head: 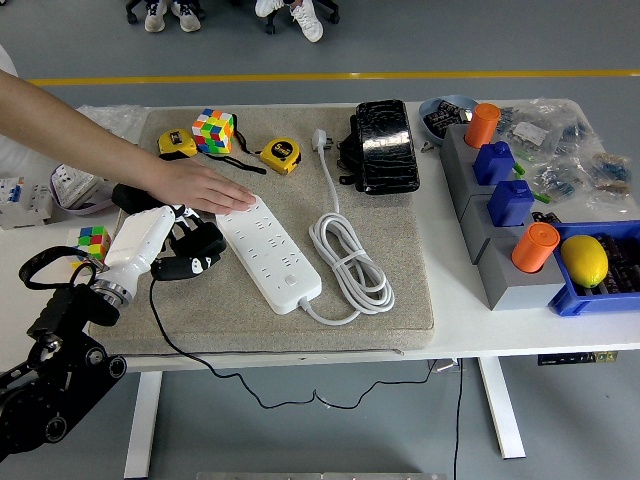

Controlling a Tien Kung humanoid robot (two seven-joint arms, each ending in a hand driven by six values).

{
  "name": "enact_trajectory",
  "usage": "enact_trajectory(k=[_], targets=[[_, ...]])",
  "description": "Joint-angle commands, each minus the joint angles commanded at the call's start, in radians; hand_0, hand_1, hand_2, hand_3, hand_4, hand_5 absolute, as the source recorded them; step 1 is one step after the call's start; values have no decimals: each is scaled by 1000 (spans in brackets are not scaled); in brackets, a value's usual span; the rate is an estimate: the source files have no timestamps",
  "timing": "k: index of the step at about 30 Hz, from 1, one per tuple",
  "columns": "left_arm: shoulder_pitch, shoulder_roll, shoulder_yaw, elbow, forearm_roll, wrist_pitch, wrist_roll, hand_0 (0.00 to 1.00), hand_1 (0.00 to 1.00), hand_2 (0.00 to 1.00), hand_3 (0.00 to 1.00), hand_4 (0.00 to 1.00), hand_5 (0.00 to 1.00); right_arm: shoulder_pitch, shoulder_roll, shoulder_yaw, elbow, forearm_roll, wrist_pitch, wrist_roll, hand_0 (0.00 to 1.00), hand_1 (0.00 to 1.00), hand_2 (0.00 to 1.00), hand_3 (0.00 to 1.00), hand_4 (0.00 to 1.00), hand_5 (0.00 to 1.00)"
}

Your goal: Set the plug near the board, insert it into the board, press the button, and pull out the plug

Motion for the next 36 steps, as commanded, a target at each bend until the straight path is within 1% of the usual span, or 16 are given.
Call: enact_trajectory(k=[4, 5, 10, 11, 16, 17, 22, 23, 28, 30, 32, 34, 35, 36], targets=[[-2, -4, 0, 25, -9, -12, 0, 220, 294, 316, 473, 739, 142, -1, 0, 0, 0, 0, 0, 0, 549, 573, 523, 504, 816, 347], [-1, -5, 0, 31, -8, -19, 2, 273, 404, 430, 514, 768, 241, -1, -1, -1, 0, 0, 0, 0, 549, 573, 523, 504, 815, 347], [4, -4, -2, 39, -12, -36, 8, 273, 404, 430, 514, 768, 241, -2, -1, -1, 0, 0, 0, -1, 549, 573, 523, 504, 815, 347], [5, -4, -3, 39, -12, -39, 9, 336, 507, 491, 544, 911, 384, -2, -1, -1, 0, 0, 0, -1, 549, 573, 523, 504, 816, 347], [10, -5, -15, 33, -8, -52, 5, 336, 507, 491, 544, 911, 384, -3, -1, -3, 0, 0, 0, -1, 549, 573, 523, 504, 816, 347], [11, -5, -17, 31, -7, -53, 3, 445, 638, 607, 690, 998, 625, -2, -1, -2, 0, 0, 1, -1, 549, 572, 523, 504, 815, 347], [19, -3, -27, 15, -4, -55, -2, 445, 638, 607, 690, 998, 625, -1, 0, 1, 0, -1, 1, -1, 549, 572, 523, 504, 815, 347], [22, -1, -31, 9, -6, -53, -5, 472, 665, 638, 715, 998, 634, -1, 0, 2, 0, -2, 1, -1, 549, 573, 523, 503, 815, 347], [39, 8, -54, -26, -14, -43, -15, 472, 665, 638, 715, 998, 634, -2, 0, 1, -1, 0, 1, -1, 549, 573, 523, 503, 815, 347], [46, 13, -64, -45, -25, -40, -17, 458, 663, 634, 704, 998, 652, -2, 1, 3, -1, -1, 1, -1, 550, 573, 523, 503, 815, 346], [52, 15, -74, -61, -45, -28, -35, 458, 663, 634, 704, 998, 652, -2, 1, 3, -1, -1, 1, -1, 550, 573, 523, 503, 815, 346], [59, 15, -86, -76, -101, -7, -74, 458, 663, 634, 704, 998, 652, -2, 1, 2, -2, -1, 1, -1, 550, 573, 523, 503, 815, 346], [63, 14, -91, -80, -140, 2, -95, 396, 576, 571, 650, 998, 573, -2, 2, 1, -2, 0, 1, -1, 549, 573, 523, 504, 815, 346], [64, 13, -94, -81, -177, 6, -107, 396, 576, 571, 650, 998, 573, -2, 2, 0, -3, 0, 2, -2, 549, 573, 523, 504, 815, 346]])
